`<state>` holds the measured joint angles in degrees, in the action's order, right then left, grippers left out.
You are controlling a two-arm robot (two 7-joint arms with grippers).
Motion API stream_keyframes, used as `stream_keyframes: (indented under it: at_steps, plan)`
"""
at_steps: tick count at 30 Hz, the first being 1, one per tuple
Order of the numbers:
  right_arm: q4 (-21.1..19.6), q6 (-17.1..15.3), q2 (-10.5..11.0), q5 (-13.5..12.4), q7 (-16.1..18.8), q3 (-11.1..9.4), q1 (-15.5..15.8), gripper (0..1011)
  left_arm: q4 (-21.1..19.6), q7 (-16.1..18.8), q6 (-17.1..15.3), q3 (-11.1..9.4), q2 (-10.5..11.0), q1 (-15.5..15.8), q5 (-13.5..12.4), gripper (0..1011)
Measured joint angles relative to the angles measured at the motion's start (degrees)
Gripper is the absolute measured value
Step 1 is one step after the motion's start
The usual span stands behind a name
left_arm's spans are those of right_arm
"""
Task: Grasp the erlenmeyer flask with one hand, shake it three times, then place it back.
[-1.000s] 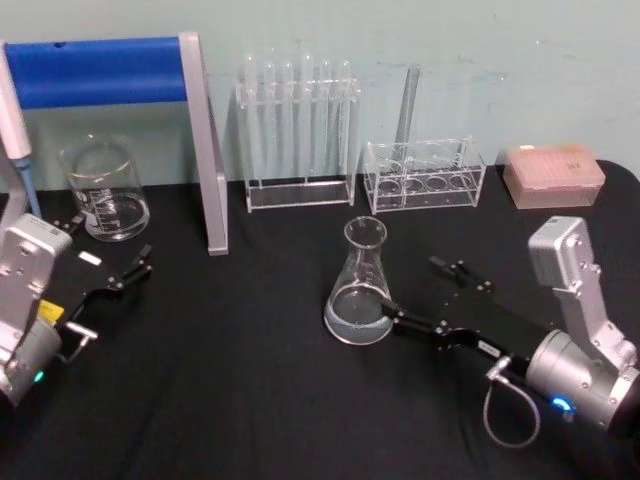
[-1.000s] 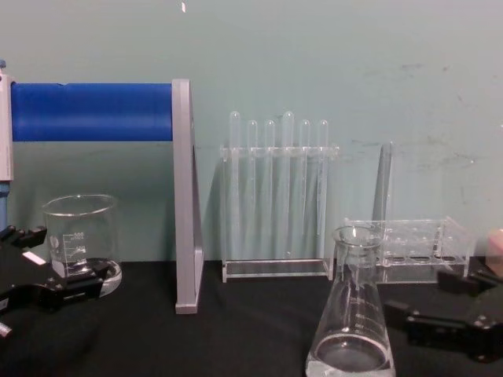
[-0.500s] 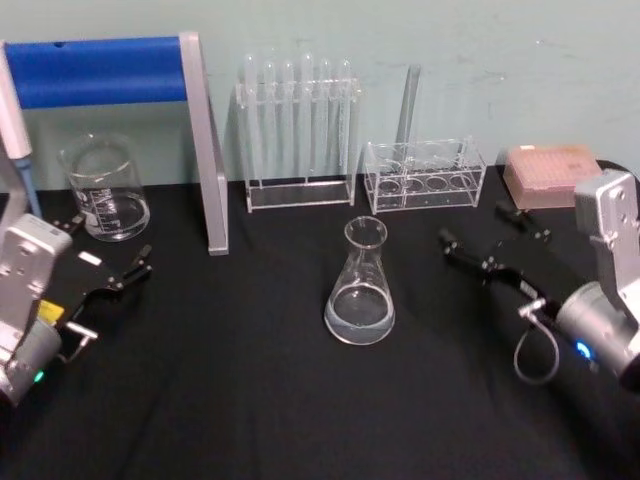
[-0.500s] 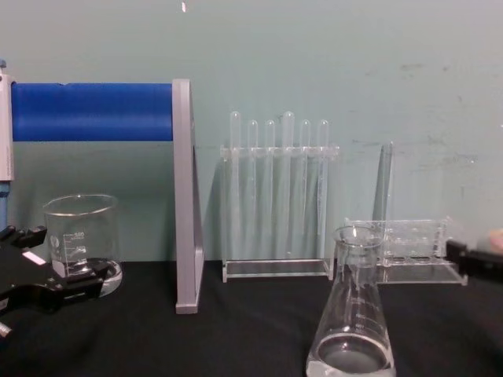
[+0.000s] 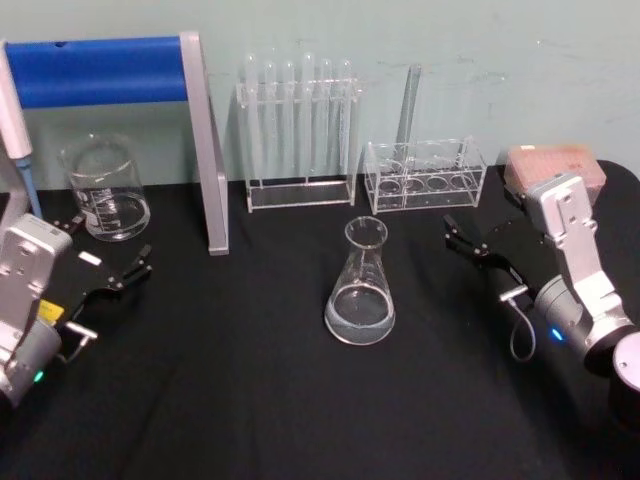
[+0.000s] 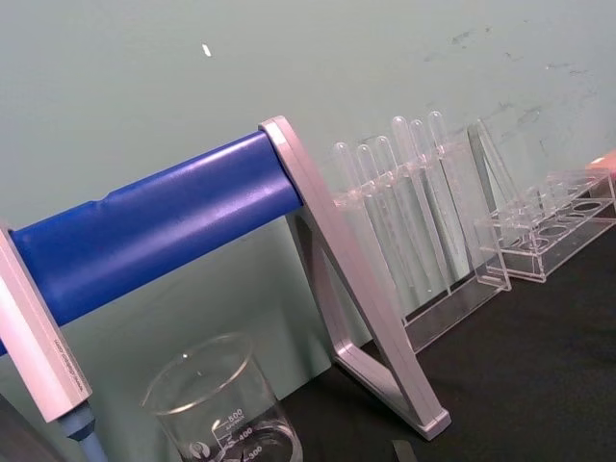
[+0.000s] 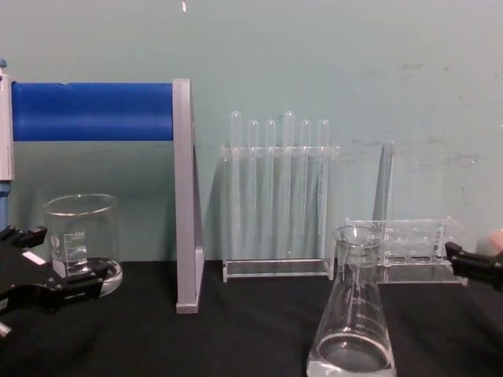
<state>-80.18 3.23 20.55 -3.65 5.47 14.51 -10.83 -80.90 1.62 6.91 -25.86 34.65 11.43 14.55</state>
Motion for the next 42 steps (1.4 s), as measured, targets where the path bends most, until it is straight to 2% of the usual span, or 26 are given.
stream_keyframes:
  at_steps: [4,42]
  plan:
    - [0.44,0.28,-0.25,1.17,-0.23,0.08,-0.10,1000,0.00,0.00,0.00,0.00,0.00,0.00,0.00,1001]
    - [0.15,0.10,-0.10,0.59,-0.09,0.03,-0.02,1000,0.00,0.00,0.00,0.00,0.00,0.00,0.00,1001]
